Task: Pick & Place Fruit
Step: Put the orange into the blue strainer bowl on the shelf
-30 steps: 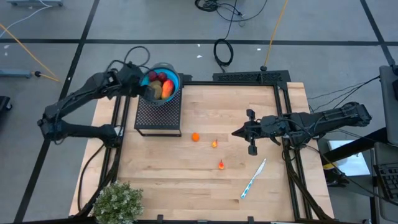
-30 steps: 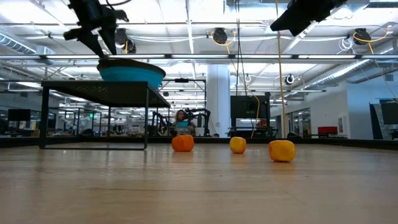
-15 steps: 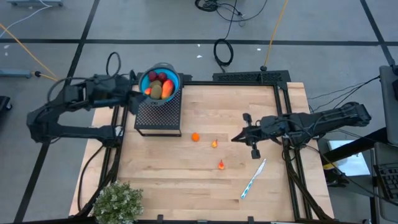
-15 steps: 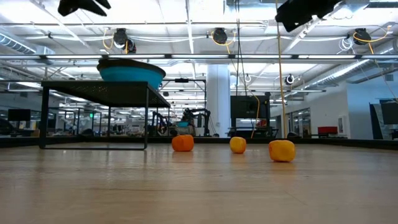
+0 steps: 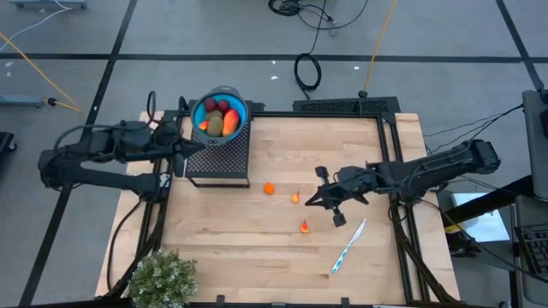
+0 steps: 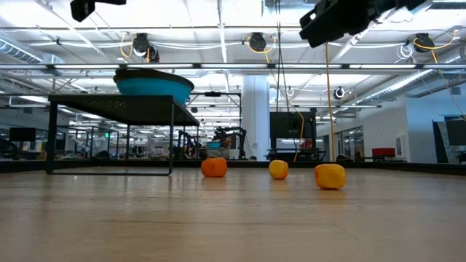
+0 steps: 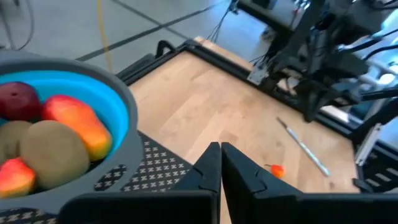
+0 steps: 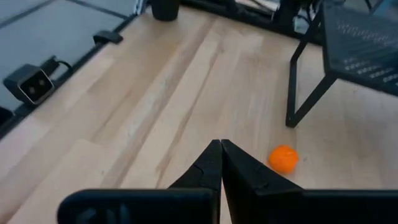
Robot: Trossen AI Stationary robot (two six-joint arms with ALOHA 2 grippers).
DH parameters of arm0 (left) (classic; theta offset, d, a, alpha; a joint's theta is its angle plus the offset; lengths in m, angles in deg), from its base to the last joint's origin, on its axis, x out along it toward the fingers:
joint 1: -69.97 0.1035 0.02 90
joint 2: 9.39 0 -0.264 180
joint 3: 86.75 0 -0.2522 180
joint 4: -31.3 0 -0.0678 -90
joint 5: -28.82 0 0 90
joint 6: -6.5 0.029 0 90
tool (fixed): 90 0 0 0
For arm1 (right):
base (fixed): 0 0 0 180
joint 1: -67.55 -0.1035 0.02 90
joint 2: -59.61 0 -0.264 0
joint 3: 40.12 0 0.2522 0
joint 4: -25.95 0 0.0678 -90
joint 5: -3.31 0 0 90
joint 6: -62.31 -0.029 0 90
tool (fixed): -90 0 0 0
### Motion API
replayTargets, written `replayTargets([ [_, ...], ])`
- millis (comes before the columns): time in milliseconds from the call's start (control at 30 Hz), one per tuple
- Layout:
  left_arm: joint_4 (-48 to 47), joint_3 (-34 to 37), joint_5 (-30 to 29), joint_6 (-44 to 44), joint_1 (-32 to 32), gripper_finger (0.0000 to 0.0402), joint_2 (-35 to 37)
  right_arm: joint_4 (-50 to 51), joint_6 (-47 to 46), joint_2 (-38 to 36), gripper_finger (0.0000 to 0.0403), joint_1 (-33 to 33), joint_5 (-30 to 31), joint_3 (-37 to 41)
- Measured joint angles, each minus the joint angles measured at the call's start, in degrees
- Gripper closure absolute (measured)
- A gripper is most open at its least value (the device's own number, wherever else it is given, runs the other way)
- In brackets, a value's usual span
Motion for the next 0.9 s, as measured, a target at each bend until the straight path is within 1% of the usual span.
replayTargets([
  [100, 3.45, 4.09, -0.18, 0.24, -0.95, 0.0388, 3.07, -1.49, 0.26, 2.00, 0.0402, 0.45, 0.02, 0.00],
  [200, 4.05, 7.21, -0.44, 0.38, -1.63, 0.0391, 6.08, -2.83, 1.17, 3.69, 0.0402, 1.48, 0.05, 0.00],
  [300, 5.70, 9.99, -0.50, 2.52, -1.93, 0.0399, 9.13, -6.73, 1.24, 5.62, 0.0403, 3.25, 0.04, 0.00],
  [400, 6.71, 12.20, -0.52, 3.69, -1.93, 0.0393, 12.50, -10.97, 0.72, 7.87, 0.0403, 5.59, -0.11, -0.32],
  [533, 6.78, 14.75, -0.55, 4.48, -1.93, 0.0395, 17.22, -10.92, 0.41, 11.91, 0.0403, 8.87, -0.18, -3.86],
  [633, 7.39, 16.83, -0.54, 5.35, -1.93, 0.0399, 20.47, -10.73, 1.46, 15.43, 0.0403, 11.07, -3.19, -7.67],
  [700, 9.19, 18.48, -0.32, 7.00, -1.93, 0.0394, 22.60, -10.75, 1.53, 17.60, 0.0403, 12.20, -4.55, -10.02],
  [767, 11.30, 20.23, 1.86, 9.31, -1.93, 0.0391, 24.58, -10.63, 1.51, 19.83, 0.0403, 13.29, -4.64, -12.19],
  [900, 16.40, 24.24, 9.93, 13.58, -1.93, 0.0399, 28.73, -8.98, 1.54, 22.59, 0.0403, 15.52, -4.61, -14.43],
])
